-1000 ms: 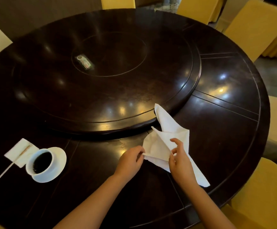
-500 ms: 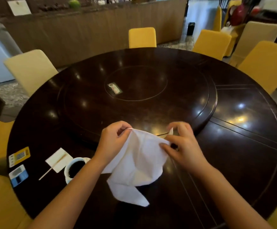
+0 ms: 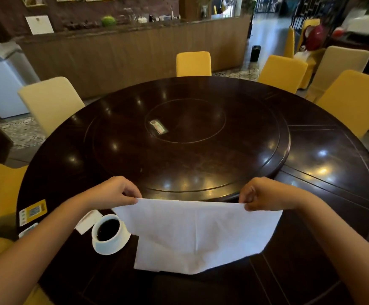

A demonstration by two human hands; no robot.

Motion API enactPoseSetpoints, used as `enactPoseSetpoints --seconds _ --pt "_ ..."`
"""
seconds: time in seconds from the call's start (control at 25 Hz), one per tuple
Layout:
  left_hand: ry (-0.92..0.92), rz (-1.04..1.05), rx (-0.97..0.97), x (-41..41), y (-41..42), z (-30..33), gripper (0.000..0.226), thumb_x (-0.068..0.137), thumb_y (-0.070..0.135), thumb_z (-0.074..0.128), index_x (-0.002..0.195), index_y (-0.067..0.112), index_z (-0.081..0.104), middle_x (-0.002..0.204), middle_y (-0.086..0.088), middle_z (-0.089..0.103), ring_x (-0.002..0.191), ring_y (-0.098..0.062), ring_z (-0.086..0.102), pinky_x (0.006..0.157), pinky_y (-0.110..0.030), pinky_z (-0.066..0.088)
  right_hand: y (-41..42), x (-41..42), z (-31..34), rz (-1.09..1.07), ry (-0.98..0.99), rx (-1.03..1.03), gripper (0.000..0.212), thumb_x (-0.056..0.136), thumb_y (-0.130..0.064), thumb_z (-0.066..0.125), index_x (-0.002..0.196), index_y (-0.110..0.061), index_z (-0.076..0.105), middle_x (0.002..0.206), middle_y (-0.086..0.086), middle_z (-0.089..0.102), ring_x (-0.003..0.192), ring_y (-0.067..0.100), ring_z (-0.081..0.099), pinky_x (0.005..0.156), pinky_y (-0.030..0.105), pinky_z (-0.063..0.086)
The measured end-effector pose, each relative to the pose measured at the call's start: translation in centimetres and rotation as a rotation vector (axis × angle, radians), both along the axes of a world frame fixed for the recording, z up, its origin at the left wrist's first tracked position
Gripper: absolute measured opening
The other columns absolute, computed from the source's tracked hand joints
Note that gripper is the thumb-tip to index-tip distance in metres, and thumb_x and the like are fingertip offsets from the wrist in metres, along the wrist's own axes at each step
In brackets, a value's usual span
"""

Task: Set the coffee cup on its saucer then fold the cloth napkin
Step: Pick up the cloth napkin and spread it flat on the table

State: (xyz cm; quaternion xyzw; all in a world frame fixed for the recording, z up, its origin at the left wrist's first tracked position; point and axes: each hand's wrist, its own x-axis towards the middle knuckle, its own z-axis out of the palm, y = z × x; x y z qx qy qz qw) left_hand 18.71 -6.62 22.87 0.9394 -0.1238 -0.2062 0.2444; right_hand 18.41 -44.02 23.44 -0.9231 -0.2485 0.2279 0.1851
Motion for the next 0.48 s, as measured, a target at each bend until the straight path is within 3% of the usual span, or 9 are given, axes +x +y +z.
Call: enactPoseSetpoints --seconds 0.12,0.24,0.36,0.48 --pt "-0.022 -0.089 0.220 2.9 -0.9 0.0 0.015 0.086 0.014 0.062 0.086 0.021 0.075 0.086 0.010 0.069 0.082 -0.002 0.063 0.077 -0.022 0.053 0.7 2.6 -1.3 -0.028 -0.185 -0.091 0.013 0.081 -0.009 0.062 0.089 -0.013 0.072 0.077 -0.009 0.064 0.071 0.005 0.059 0.067 0.015 0.043" --pt "-0.202 0.068 0.299 7.6 -2.0 1.9 0.014 0.086 0.014 0.062 0.081 0.021 0.073 0.081 0.005 0.068 0.078 -0.010 0.063 0.068 -0.026 0.053 1.4 6.9 0.0 -0.234 -0.445 -0.085 0.017 0.082 -0.009 0.057 0.090 -0.014 0.071 0.093 0.006 0.070 0.088 0.027 0.062 0.075 0.035 0.050" --pt "-0.529 0.236 0.281 12.1 -2.4 7.2 0.019 0.088 0.012 0.054 0.086 0.016 0.073 0.085 -0.003 0.067 0.079 -0.022 0.061 0.068 -0.036 0.052 1.4 10.6 5.0 -0.367 -0.862 -0.015 0.015 0.080 -0.008 0.056 0.088 -0.012 0.068 0.084 0.011 0.070 0.079 0.035 0.063 0.069 0.038 0.046" --pt "-0.987 0.259 0.147 13.2 -2.8 12.3 0.021 0.088 0.006 0.050 0.090 0.006 0.071 0.091 -0.013 0.064 0.087 -0.031 0.058 0.070 -0.035 0.042 1.4 11.9 10.3 -0.403 -1.271 0.097 0.011 0.079 -0.005 0.056 0.078 -0.007 0.066 0.069 0.013 0.067 0.064 0.035 0.060 0.071 0.038 0.042"
